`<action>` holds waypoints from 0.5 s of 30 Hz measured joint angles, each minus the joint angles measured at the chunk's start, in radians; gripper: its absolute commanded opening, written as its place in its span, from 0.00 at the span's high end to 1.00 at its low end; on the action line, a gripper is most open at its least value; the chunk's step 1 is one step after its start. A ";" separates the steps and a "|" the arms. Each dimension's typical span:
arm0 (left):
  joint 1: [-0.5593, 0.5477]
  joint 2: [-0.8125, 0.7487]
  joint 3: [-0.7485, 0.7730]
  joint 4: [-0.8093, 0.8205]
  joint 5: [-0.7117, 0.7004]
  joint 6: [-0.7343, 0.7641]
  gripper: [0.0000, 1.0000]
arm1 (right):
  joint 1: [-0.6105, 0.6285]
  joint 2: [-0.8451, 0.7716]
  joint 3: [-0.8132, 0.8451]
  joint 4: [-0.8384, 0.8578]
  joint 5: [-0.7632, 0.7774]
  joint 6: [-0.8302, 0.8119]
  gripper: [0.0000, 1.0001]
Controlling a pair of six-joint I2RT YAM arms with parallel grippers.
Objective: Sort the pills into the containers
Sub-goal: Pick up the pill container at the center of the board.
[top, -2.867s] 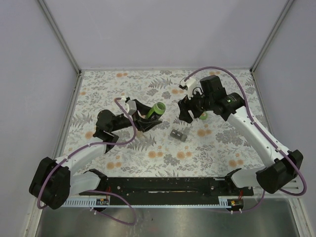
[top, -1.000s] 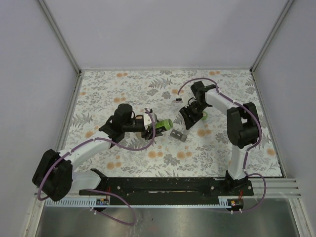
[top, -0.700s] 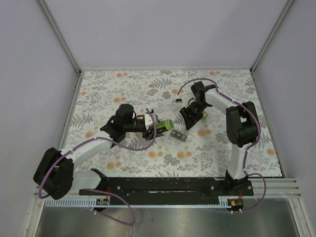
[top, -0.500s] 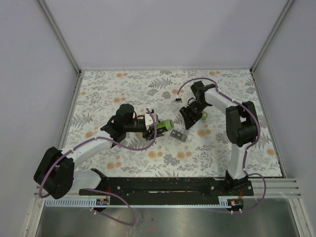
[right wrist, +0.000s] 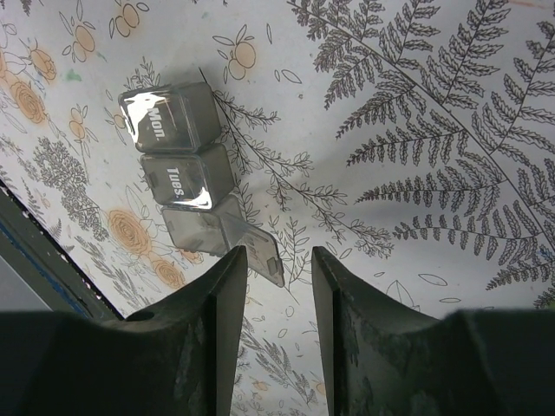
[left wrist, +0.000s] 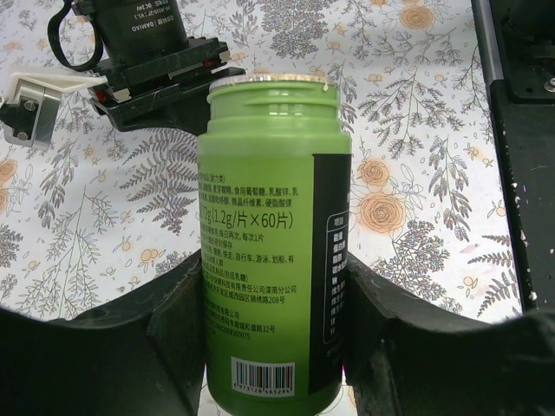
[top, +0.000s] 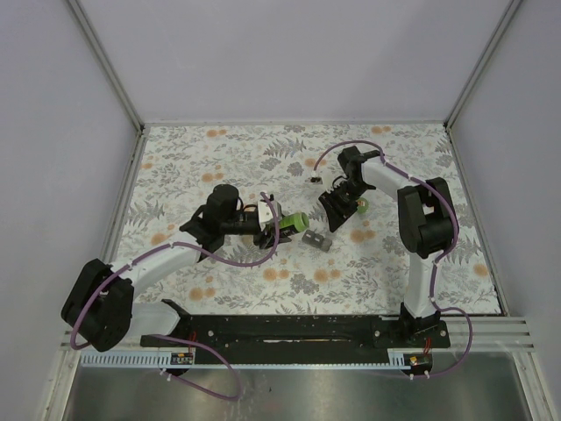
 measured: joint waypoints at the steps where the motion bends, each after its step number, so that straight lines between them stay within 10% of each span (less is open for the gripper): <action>1: 0.000 0.000 0.000 0.000 0.000 0.000 1.00 | 0.000 0.000 0.000 0.000 0.000 -0.002 0.58; 15: -0.005 0.031 0.000 0.006 -0.003 0.003 1.00 | 0.000 0.004 0.000 -0.002 -0.006 -0.020 0.71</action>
